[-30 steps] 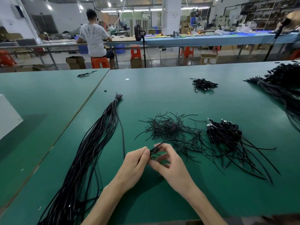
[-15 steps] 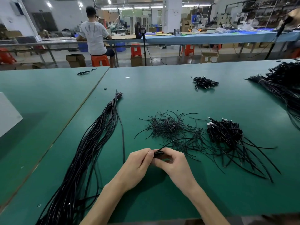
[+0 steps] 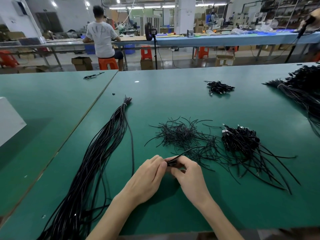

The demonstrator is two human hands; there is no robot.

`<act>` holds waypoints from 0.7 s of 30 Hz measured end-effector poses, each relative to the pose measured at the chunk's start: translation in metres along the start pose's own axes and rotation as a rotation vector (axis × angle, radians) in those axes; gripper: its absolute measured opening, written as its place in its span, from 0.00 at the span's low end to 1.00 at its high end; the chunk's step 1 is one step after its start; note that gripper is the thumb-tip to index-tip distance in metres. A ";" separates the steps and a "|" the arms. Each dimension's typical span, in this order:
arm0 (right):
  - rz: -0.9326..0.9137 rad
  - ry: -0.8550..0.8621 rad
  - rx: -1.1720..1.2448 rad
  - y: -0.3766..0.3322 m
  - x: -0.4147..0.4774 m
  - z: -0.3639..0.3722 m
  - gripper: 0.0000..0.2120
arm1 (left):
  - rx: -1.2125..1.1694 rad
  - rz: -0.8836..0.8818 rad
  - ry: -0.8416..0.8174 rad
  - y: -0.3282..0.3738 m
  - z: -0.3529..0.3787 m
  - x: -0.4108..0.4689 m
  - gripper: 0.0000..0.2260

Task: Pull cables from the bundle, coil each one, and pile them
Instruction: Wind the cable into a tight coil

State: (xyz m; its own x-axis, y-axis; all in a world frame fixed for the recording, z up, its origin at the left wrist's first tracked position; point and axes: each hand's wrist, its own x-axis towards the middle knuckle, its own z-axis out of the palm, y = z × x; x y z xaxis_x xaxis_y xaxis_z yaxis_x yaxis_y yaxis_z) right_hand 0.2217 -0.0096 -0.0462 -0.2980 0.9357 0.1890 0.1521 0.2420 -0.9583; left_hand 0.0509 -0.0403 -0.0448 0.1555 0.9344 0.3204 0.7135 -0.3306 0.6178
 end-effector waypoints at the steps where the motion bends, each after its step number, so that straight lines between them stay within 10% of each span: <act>1: -0.011 0.003 -0.003 -0.001 0.000 0.000 0.12 | -0.045 -0.016 0.003 0.000 -0.001 0.001 0.22; 21: -0.068 0.021 -0.165 -0.001 -0.001 0.009 0.08 | -0.377 -0.141 -0.074 0.000 -0.014 0.013 0.14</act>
State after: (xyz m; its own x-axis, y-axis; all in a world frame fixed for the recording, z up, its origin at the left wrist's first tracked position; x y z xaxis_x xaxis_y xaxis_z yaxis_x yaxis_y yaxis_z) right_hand 0.2131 -0.0128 -0.0477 -0.2931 0.9204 0.2588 0.2854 0.3425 -0.8951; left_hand 0.0435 -0.0300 -0.0300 0.1323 0.9766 0.1697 0.4334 -0.2110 0.8762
